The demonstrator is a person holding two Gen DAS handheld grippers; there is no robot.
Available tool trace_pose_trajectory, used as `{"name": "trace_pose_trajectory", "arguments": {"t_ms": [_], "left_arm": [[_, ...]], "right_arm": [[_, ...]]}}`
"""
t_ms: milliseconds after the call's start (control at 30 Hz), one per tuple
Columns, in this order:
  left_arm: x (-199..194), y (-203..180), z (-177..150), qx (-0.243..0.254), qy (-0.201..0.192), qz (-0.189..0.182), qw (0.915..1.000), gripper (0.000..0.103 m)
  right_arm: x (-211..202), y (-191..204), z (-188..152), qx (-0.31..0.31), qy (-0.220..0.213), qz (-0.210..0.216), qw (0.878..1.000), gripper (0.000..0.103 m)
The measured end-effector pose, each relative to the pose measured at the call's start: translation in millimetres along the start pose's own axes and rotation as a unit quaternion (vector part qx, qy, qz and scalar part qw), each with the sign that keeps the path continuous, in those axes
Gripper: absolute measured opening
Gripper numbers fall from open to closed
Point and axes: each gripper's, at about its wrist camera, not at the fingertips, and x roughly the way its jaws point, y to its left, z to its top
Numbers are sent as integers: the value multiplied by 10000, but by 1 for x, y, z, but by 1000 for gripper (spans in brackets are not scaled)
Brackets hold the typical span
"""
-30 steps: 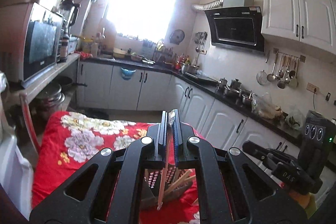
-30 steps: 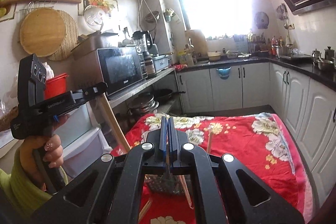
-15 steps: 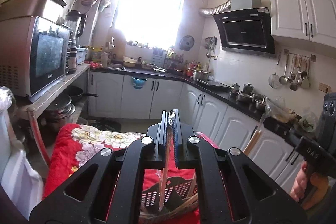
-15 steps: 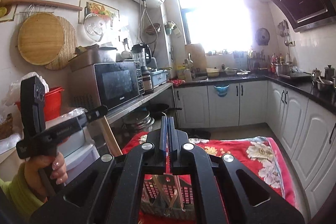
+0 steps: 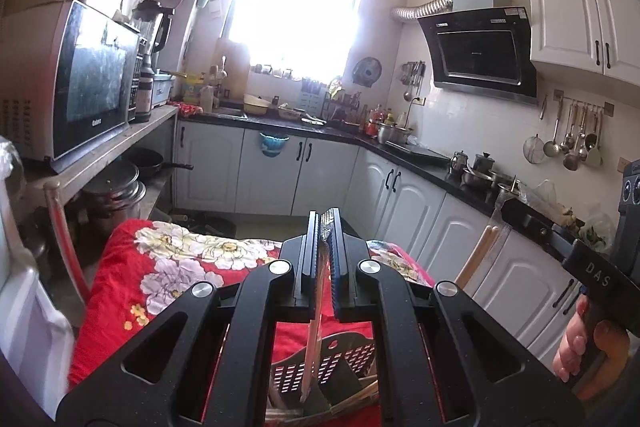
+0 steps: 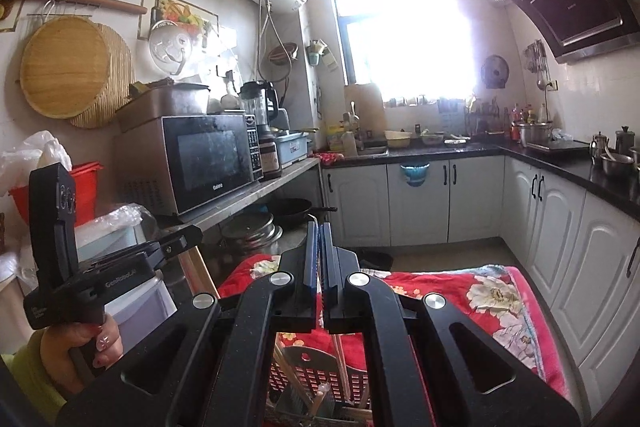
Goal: Organize utensils
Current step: 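Lift both held chopsticks and lower them upright into the black caddy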
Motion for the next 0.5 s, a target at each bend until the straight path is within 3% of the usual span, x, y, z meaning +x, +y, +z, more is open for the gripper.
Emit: {"name": "trace_pose_trajectory", "arguments": {"t_ms": [500], "left_arm": [[19, 6, -35, -174, 209, -90, 9996, 2]], "right_arm": [[38, -12, -41, 276, 281, 32, 9992, 2]]}}
